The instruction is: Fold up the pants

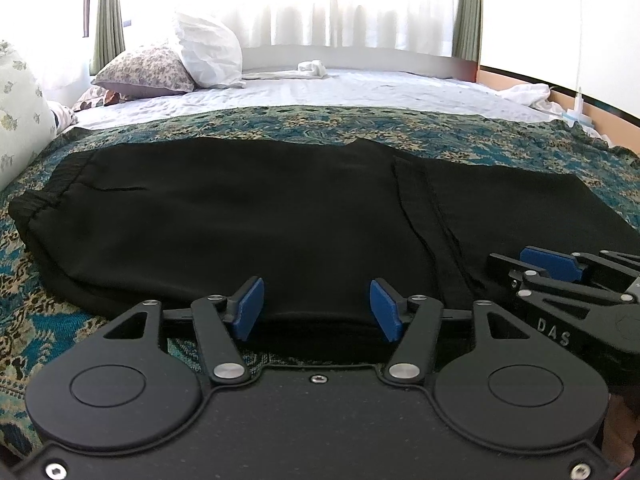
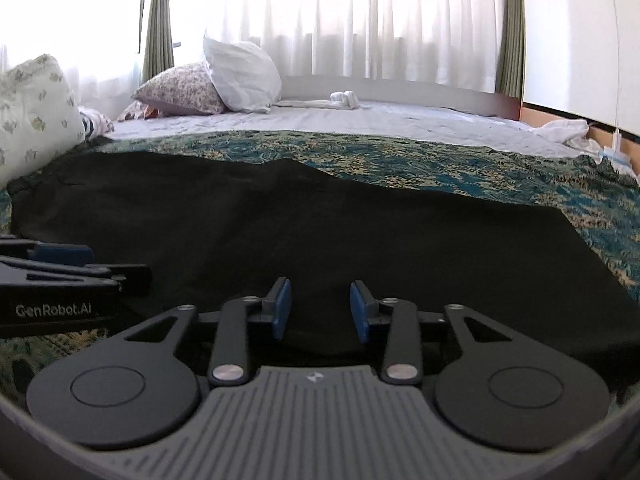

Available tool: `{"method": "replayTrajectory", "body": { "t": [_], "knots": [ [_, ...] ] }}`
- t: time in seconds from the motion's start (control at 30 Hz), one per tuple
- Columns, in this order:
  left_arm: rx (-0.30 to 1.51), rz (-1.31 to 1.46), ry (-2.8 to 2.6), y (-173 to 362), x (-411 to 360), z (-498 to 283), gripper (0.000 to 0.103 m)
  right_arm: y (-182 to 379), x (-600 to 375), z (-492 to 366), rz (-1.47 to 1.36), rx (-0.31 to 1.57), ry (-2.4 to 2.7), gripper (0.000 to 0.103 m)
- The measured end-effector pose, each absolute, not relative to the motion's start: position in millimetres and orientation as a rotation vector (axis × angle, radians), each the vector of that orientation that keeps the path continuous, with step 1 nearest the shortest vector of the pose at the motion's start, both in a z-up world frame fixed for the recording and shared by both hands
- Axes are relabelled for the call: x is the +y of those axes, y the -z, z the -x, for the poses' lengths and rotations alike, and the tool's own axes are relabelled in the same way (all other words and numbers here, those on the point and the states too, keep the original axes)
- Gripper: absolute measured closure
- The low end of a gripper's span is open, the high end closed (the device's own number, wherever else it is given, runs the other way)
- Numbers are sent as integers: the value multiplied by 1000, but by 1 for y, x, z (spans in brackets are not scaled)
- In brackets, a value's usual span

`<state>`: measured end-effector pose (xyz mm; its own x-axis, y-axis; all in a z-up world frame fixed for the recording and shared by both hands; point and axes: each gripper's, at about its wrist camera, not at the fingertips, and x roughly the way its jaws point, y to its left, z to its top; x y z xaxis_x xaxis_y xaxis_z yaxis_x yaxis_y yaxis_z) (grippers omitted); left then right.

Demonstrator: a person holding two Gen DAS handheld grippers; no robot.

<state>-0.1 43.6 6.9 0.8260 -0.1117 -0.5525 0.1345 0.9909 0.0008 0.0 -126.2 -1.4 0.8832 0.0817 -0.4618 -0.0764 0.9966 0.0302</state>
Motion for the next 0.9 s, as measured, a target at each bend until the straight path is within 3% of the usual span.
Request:
{"method": "replayTrajectory", "body": {
  "t": [0.37, 0.5, 0.7, 0.8, 0.9],
  "knots": [
    [584, -29, 126, -10, 50, 1, 45, 6, -105, 3, 37, 464, -158, 61],
    [573, 29, 93, -16, 65, 1, 30, 7, -104, 3, 20, 465, -163, 61],
    [578, 60, 25, -21, 86, -5, 29, 12, -100, 4, 31, 444, -176, 60],
    [572, 72, -10, -23, 97, -4, 18, 12, -105, 5, -16, 447, -182, 60],
    [562, 79, -45, -25, 107, -5, 18, 12, -106, 4, -30, 448, -191, 60]
  ]
}}
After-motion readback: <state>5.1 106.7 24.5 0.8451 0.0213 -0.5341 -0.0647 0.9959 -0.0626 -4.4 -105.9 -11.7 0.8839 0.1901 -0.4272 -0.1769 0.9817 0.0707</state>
